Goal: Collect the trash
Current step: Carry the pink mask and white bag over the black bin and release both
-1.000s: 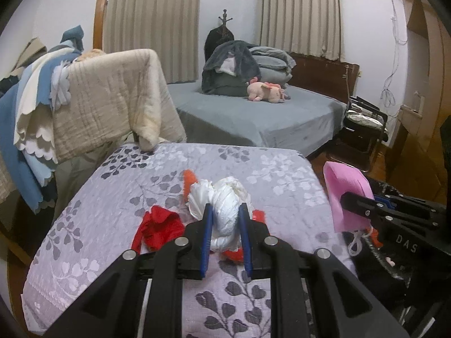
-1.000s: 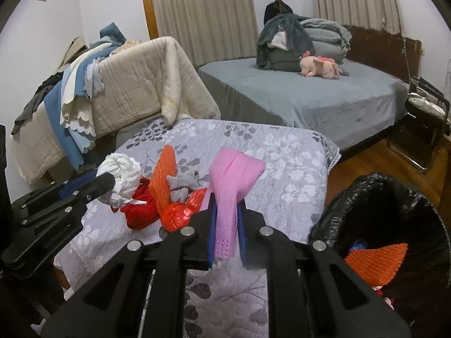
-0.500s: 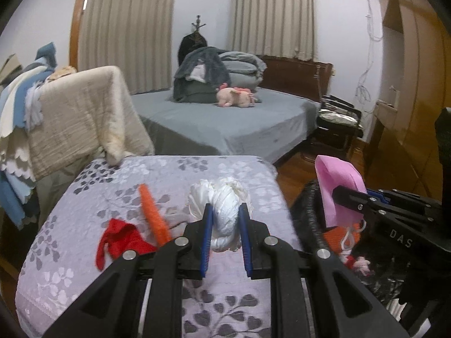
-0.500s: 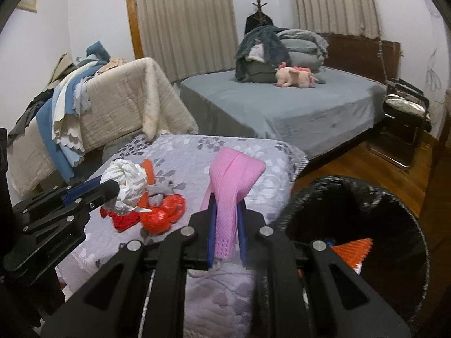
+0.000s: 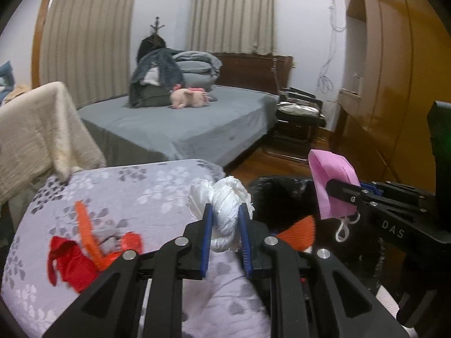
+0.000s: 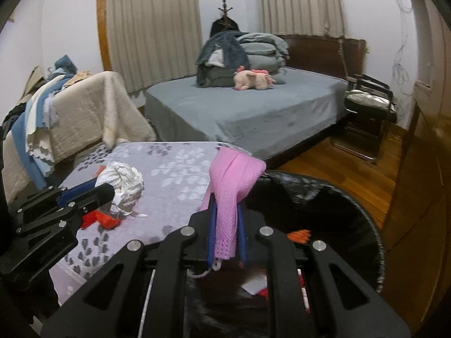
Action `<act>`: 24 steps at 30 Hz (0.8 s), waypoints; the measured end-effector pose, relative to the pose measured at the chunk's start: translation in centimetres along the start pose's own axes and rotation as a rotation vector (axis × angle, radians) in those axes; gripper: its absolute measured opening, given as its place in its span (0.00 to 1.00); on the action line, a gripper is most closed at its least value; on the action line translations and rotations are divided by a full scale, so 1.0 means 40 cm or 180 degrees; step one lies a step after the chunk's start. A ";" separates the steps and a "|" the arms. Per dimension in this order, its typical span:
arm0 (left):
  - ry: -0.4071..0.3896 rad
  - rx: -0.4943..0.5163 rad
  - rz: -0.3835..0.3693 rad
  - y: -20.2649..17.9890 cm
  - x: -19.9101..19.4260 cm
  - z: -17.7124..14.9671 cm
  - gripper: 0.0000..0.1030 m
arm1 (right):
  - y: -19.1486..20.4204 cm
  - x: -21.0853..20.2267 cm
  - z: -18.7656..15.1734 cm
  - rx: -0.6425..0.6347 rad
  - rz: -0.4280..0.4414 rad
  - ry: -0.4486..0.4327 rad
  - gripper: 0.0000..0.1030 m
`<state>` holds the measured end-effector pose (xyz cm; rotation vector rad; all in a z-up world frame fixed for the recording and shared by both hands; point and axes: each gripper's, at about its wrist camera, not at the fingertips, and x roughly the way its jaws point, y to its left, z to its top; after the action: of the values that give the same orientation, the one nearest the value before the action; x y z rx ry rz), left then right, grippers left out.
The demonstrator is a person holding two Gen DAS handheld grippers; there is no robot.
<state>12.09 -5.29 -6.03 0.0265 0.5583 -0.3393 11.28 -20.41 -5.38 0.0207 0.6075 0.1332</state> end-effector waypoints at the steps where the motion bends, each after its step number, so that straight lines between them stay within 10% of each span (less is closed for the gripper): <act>1: 0.0002 0.0016 -0.0032 -0.010 0.006 0.002 0.18 | -0.010 -0.002 -0.004 0.0013 -0.0027 0.0005 0.12; 24: 0.0292 0.0312 -0.0554 -0.219 0.202 -0.006 0.18 | -0.229 0.013 -0.101 0.0341 -0.0516 0.0185 0.15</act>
<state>15.55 -16.04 -9.89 0.0887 0.6363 -0.5368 10.47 -29.50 -9.54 0.0711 0.6714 -0.0562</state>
